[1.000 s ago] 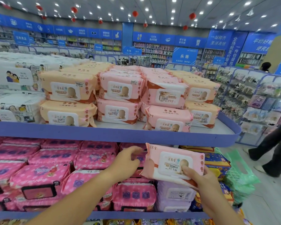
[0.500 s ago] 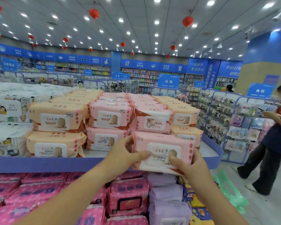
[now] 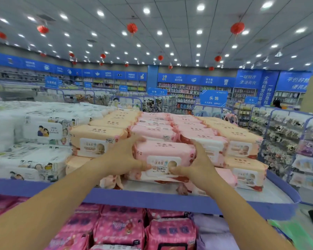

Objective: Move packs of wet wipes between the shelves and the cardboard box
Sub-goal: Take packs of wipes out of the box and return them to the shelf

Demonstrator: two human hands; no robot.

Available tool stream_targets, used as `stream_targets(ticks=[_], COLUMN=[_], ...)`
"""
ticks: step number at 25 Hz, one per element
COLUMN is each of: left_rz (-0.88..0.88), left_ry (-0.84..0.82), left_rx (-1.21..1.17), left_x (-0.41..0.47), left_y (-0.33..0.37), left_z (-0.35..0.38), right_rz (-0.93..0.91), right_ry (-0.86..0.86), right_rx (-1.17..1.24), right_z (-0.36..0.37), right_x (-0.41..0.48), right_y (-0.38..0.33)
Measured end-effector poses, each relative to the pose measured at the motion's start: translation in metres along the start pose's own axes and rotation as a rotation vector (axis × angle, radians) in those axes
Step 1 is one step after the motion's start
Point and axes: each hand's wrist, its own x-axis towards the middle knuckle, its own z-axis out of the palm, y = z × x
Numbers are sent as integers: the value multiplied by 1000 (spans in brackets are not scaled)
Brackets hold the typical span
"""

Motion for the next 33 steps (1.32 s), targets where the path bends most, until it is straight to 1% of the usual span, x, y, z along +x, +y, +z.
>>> stream_targets(ticks=[1, 2, 5, 6, 9, 12, 14, 17, 19, 20, 21, 23, 24, 26, 29, 31, 33], left_rz=[-5, -8, 7, 16, 53, 123, 127, 133, 126, 115, 96, 54, 49, 53, 97, 104, 56], left_ry=[-34, -32, 68, 66, -8, -49, -53, -23, -34, -45, -58, -68, -45, 22, 193, 166, 88], left_rx=[22, 40, 146, 200, 458, 649, 634, 579, 584, 564, 500, 277, 149, -82, -338, -489, -546], left_x=[-1, -1, 4, 5, 9, 10, 8, 5, 3, 1, 0, -3, -6, -19, -51, -81, -117], left_y=[-7, -15, -37, -41, -51, -61, -66, -66, -65, -63, -63, -64, -66, -71, -78, -84, -86], left_z=[-3, -6, -17, -19, -12, 6, 15, 19, 19, 18, 17, 12, 10, 13, 25, 38, 50], right_rz=[-33, -67, -82, -65, -40, -164, -219, -247, -242, -221, -185, -133, -133, -106, -80, -23, 57], right_ry=[-19, -34, -97, -113, -125, -87, -105, -127, -125, -120, -101, -25, 15, 23, 23, 42, 36], right_rx=[-68, -136, -221, -268, -570, -927, -1042, -1108, -1105, -1059, -960, -717, -631, -537, -498, -441, -358], right_z=[9, 15, 28, 30, 39, 47, 49, 50, 53, 53, 52, 48, 48, 54, 69, 79, 88], right_x=[6, 13, 27, 30, 32, 28, 24, 23, 18, 15, 12, 5, 1, -14, -46, -72, -104], right_y=[-1, -2, -3, 1, 18, 37, 43, 47, 46, 44, 40, 33, 32, 32, 39, 37, 33])
